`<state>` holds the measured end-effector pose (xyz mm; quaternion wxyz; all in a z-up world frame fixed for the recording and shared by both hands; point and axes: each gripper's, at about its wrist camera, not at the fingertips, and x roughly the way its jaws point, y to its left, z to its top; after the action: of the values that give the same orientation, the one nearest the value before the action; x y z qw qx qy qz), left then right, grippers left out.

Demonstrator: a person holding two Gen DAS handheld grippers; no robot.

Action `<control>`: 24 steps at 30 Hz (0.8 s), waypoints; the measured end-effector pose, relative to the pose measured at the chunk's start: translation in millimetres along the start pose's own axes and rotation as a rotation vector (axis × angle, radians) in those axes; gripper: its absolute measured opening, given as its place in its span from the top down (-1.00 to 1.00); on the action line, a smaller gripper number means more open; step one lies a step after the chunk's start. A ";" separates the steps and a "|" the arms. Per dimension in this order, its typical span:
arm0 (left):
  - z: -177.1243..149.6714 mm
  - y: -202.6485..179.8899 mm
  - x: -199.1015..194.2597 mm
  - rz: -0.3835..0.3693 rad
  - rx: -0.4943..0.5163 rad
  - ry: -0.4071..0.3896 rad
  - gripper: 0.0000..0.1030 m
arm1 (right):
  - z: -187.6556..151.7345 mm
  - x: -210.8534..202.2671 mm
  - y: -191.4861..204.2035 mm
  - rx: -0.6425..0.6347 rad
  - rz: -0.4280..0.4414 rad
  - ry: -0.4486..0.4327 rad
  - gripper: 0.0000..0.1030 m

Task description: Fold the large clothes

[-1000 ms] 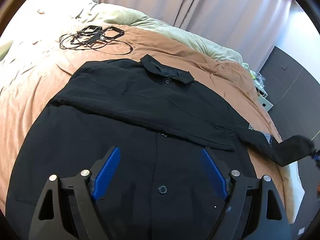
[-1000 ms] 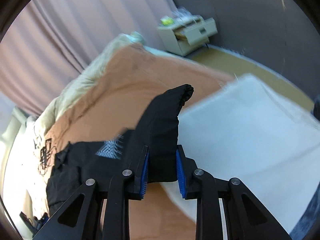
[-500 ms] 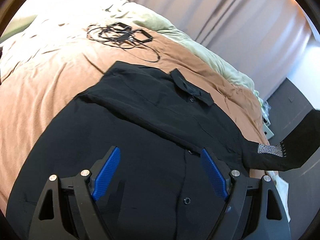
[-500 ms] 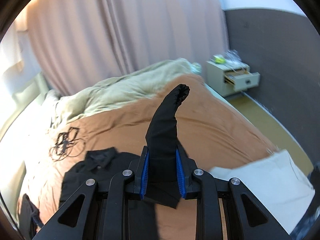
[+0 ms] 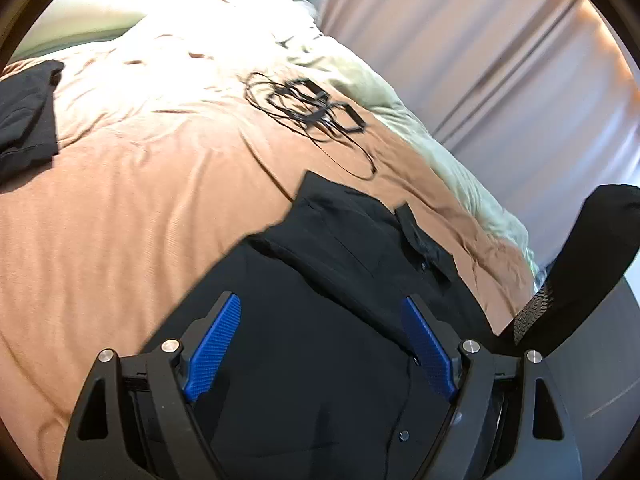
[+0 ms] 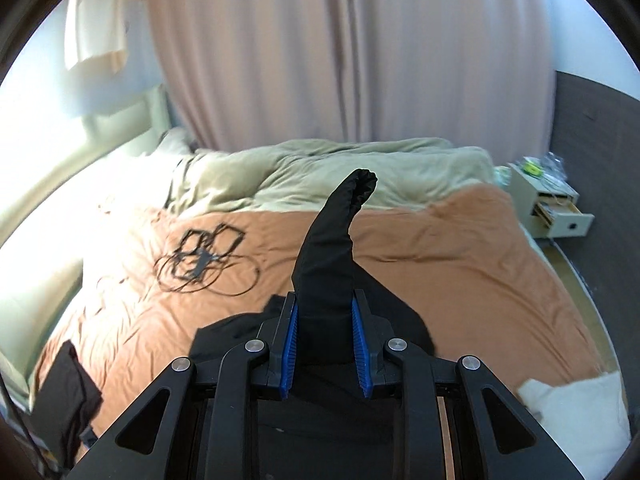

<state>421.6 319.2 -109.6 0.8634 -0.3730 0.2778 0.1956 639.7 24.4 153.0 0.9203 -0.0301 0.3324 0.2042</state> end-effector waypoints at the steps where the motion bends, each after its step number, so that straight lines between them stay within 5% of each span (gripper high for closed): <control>1: 2.0 4.0 -0.4 0.001 -0.010 -0.003 -0.62 | -1.0 8.0 10.9 -0.011 0.005 0.008 0.51; 17: 10.4 55.2 22.4 0.133 -0.161 0.043 -0.62 | -81.4 168.0 131.9 -0.170 0.079 0.259 0.44; 19: 11.5 54.0 23.3 0.137 -0.152 0.039 -0.62 | -92.3 176.1 143.3 -0.202 0.110 0.295 0.30; 21: 10.8 51.7 24.8 0.138 -0.142 0.040 -0.62 | -97.0 170.3 146.1 -0.213 0.130 0.280 -0.19; 24: 7.5 49.1 27.2 0.140 -0.127 0.053 -0.62 | -97.0 157.7 135.7 -0.180 0.145 0.248 -0.25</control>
<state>418.3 360.1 -148.6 0.8146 -0.4117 0.3130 0.2627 637.5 186.2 -9.8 0.8486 -0.1133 0.4250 0.2940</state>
